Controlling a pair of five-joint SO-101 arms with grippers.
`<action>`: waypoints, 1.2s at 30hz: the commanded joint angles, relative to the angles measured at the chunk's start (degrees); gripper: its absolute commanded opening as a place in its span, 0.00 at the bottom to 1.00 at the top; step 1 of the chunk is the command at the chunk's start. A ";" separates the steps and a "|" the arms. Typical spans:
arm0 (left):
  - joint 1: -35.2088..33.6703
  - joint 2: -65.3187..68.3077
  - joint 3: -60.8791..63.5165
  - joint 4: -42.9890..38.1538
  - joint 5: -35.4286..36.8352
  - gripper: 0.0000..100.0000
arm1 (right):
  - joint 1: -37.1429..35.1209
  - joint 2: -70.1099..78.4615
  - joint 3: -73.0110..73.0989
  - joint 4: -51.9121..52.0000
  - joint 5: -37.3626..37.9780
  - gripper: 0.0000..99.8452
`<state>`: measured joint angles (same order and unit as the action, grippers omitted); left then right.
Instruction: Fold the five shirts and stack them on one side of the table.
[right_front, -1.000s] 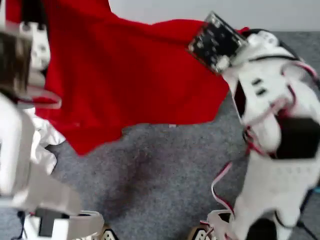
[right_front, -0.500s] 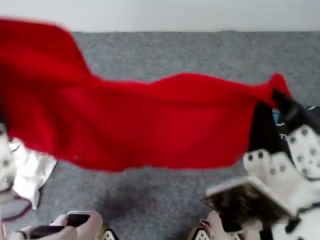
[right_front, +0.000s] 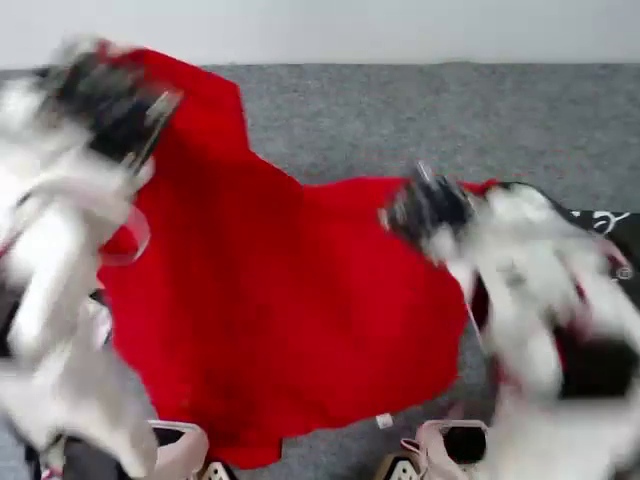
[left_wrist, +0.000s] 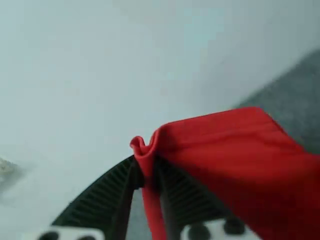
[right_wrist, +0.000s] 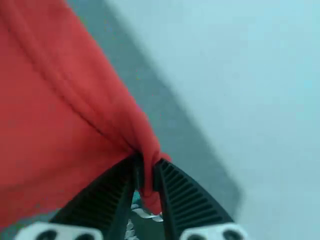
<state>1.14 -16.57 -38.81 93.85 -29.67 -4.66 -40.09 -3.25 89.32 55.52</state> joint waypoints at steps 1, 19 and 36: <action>2.11 4.22 12.88 -5.27 -1.05 0.01 | -1.89 2.86 10.99 -8.31 0.62 0.01; -0.97 30.51 26.07 -56.35 -1.14 0.01 | 3.65 32.22 23.74 -64.84 1.23 0.01; -1.85 33.76 25.19 -66.99 -10.20 0.01 | 4.35 58.51 -7.21 -68.18 5.01 0.01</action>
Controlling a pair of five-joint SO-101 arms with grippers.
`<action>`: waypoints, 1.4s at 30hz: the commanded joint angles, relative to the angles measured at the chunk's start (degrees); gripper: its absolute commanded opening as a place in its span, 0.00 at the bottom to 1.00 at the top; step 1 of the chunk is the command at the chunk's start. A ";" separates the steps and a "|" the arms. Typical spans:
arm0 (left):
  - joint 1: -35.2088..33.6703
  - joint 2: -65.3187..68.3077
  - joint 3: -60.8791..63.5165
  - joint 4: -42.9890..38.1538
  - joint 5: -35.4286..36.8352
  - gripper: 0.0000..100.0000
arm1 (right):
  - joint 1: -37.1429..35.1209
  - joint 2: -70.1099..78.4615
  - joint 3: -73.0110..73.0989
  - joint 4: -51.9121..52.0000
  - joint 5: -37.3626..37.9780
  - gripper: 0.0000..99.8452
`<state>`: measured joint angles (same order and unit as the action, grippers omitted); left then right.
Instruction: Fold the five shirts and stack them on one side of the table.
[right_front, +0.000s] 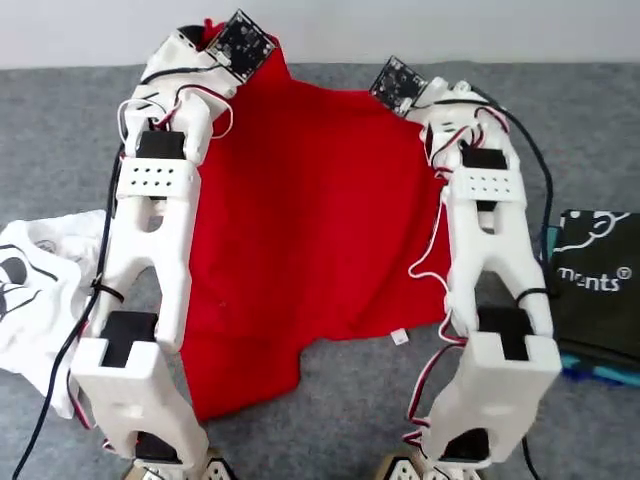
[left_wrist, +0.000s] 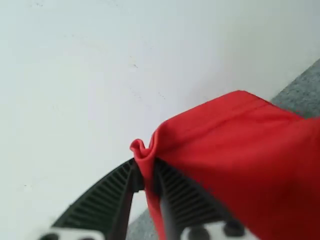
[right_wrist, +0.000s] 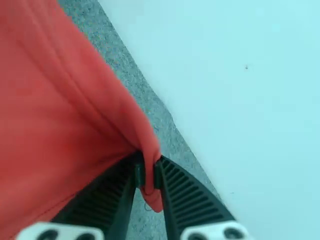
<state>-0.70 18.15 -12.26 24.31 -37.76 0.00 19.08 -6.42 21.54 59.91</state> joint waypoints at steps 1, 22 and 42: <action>-0.26 -1.05 -1.45 4.31 -2.46 0.01 | -0.48 -0.66 -4.04 0.84 0.62 0.01; -1.05 -26.29 -1.10 62.51 -2.90 0.01 | -0.84 -9.36 -4.40 43.91 0.35 0.01; 1.32 -65.32 44.79 76.31 -5.54 0.01 | -0.40 -11.56 -3.96 74.07 0.35 0.01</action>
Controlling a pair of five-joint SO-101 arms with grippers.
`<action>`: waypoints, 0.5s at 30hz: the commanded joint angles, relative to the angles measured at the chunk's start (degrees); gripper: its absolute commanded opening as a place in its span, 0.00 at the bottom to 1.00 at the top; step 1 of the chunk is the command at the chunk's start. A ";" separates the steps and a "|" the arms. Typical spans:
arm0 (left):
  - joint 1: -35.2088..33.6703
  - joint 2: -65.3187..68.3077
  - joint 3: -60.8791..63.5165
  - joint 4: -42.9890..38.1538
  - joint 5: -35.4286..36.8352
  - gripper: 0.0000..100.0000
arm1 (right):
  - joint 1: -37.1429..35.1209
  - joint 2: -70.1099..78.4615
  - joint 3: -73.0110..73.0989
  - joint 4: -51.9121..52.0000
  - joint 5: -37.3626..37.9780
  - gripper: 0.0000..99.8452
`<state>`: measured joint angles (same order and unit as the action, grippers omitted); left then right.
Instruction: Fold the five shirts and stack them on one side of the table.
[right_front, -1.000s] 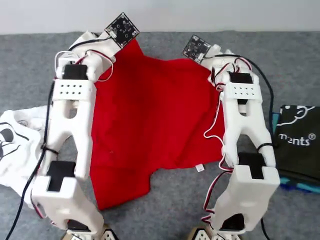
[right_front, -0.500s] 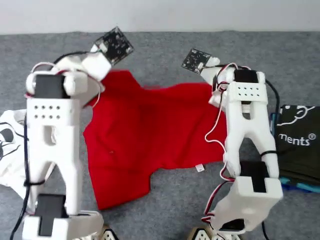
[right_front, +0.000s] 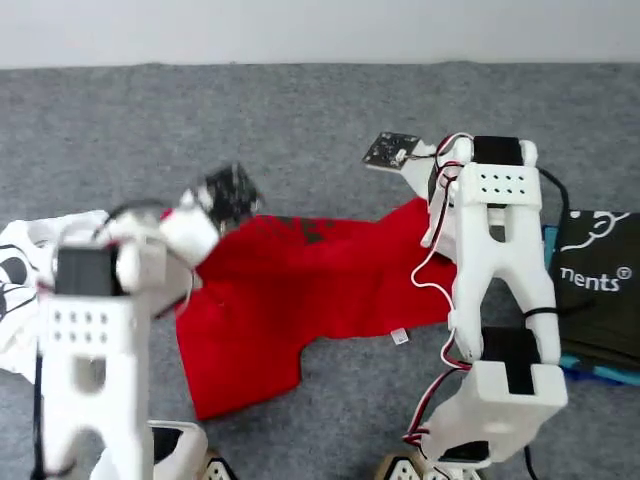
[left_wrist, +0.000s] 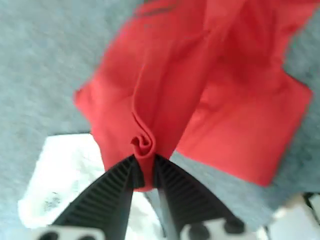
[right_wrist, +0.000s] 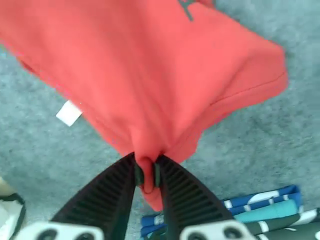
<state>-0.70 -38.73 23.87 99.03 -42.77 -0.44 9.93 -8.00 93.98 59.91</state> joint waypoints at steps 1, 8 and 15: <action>2.02 -11.08 11.91 1.49 -0.53 0.01 | 0.04 -2.15 -2.37 1.63 0.35 0.01; 2.46 -26.02 27.30 -2.64 -0.35 0.02 | 1.01 2.07 -2.37 1.71 0.44 0.01; -7.47 -37.45 28.18 -5.45 2.73 0.21 | 2.86 1.89 -2.81 7.96 0.62 0.20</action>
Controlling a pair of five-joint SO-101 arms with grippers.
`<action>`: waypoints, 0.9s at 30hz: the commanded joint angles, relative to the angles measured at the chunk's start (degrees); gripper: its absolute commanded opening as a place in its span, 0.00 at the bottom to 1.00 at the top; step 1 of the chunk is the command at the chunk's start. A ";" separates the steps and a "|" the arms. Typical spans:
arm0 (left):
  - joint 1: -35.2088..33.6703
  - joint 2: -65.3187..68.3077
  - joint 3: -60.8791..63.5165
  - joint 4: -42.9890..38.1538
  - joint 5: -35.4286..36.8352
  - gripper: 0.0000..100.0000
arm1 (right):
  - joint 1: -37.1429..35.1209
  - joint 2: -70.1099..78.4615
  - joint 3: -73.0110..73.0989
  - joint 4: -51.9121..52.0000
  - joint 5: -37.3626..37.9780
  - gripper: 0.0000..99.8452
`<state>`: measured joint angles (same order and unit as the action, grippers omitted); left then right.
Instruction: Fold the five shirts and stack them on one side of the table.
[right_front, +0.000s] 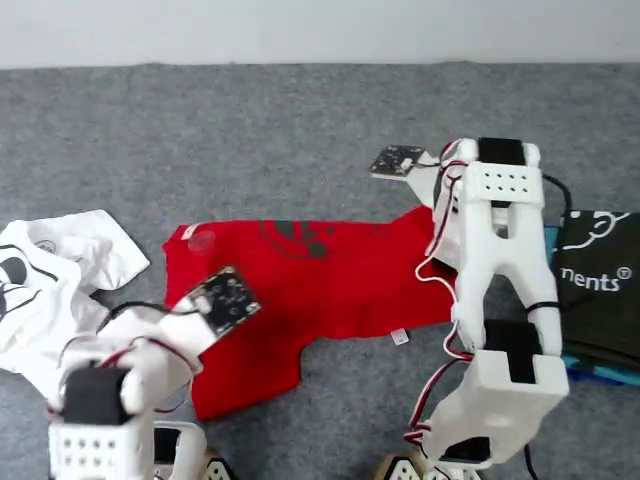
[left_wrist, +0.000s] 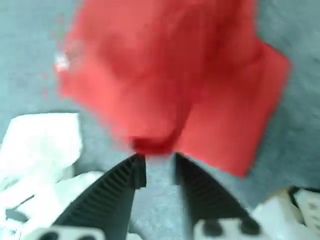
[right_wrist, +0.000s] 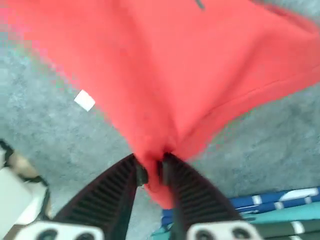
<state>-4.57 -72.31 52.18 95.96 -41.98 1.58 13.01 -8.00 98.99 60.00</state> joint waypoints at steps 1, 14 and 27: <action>-4.57 -5.10 -0.22 -2.73 1.85 0.21 | 1.27 -1.54 -2.81 3.38 0.26 0.25; -5.89 -8.88 4.44 -20.40 8.88 0.08 | 0.04 -3.21 -2.81 -1.54 -0.88 0.15; -5.36 17.05 7.16 -43.52 18.29 0.01 | -3.03 -1.01 -2.46 -26.07 -20.31 0.01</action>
<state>-9.93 -61.32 62.11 56.66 -26.86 -0.88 12.75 -8.00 75.60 42.24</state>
